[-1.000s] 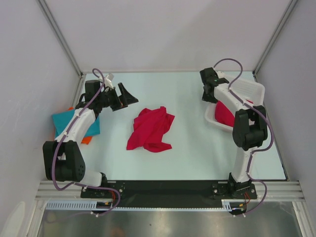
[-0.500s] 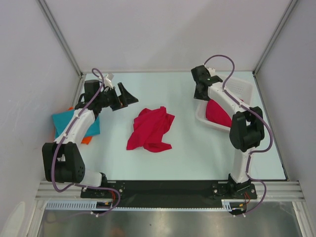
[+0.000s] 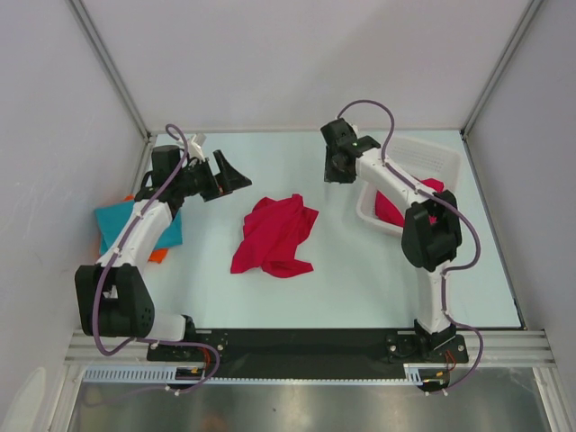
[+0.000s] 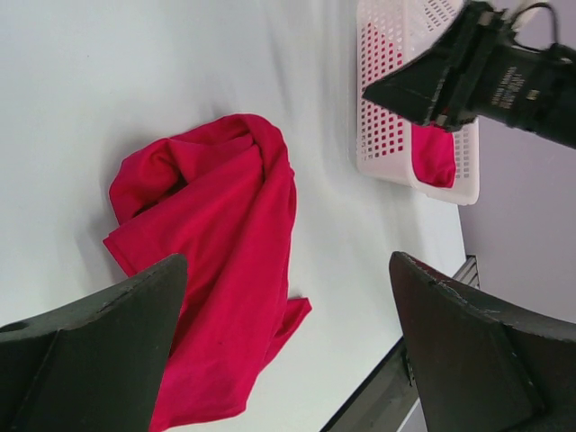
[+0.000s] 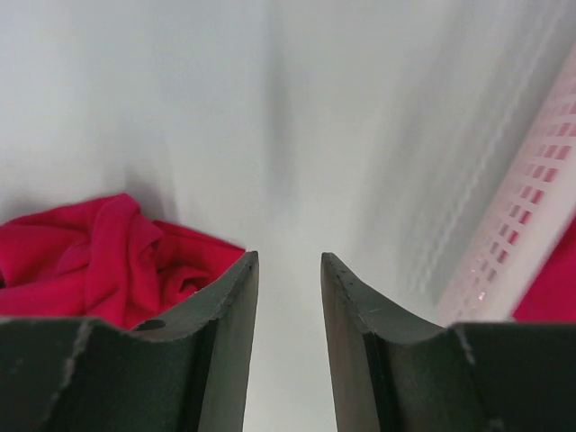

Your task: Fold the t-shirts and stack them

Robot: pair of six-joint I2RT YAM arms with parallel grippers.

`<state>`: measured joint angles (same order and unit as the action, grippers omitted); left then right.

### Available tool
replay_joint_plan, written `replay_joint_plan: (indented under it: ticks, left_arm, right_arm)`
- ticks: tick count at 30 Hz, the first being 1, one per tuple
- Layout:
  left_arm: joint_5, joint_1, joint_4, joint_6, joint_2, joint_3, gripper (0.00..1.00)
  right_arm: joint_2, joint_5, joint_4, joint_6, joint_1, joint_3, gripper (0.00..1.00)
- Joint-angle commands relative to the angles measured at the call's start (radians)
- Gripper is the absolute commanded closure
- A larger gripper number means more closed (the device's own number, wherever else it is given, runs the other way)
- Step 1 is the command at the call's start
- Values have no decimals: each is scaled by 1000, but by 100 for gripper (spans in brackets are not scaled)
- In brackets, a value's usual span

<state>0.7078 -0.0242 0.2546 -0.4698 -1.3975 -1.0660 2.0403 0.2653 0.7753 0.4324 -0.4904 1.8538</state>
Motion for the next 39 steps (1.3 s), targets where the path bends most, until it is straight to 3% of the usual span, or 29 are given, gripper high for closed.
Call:
replay_joint_plan:
  ticks: [1,11,17,26,39]
  left_arm:
    - [4,9,-12,16,40,8,0]
    - [22,17,-34,13,19,21,0]
    - [25,18,-35,14,20,26,0]
    - [22,18,-28,16,23,20,0]
    - [38,20,-40,-4,25,24,0]
  right_arm:
    - [84,-124,4,32,58,-8,62]
    - [-37,-103,-77,124,148,-289,63]
    - [-155,-115,-157,184,291,-448,64]
    - [-200,-103,-176,184,510,-508,64]
    - [-291,-84,-205,181,536,-602,65]
